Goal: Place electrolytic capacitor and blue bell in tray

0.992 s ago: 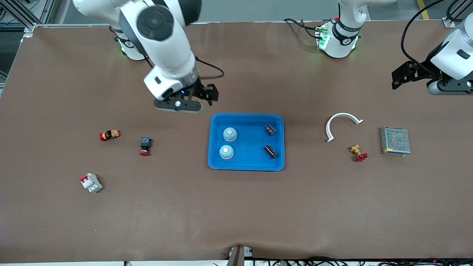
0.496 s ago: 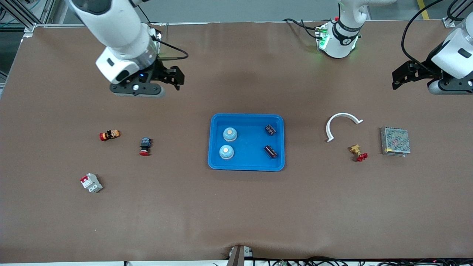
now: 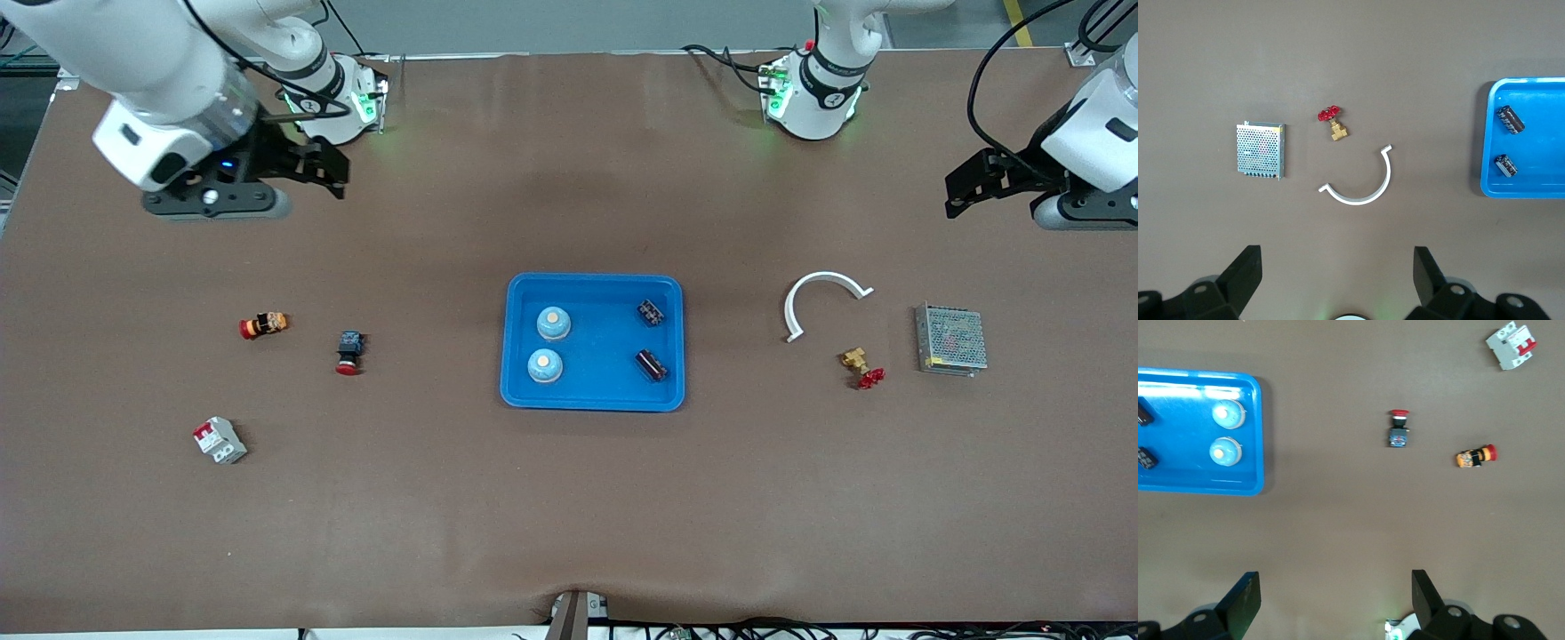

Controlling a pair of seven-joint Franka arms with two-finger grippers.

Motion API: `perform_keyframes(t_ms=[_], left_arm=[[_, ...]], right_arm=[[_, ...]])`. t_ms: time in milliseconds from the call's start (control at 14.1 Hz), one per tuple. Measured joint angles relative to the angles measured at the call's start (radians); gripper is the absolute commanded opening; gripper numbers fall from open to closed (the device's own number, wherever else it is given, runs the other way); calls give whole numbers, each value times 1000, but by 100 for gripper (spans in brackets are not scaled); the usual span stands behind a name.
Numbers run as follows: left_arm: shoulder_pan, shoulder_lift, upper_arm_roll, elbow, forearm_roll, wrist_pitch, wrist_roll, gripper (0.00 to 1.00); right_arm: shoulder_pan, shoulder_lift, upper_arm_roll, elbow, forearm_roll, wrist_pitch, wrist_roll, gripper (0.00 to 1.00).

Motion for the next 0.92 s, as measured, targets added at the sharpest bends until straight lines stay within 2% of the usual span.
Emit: perform_keyframes(t_ms=[354, 922], left_arm=[[1, 0, 0, 1, 0, 0, 0, 100], [1, 8, 0, 1, 0, 0, 0, 100]], right_arm=[[-123, -57, -3, -64, 0, -7, -149, 100], [-319, -76, -6, -89, -1, -5, -291, 100]])
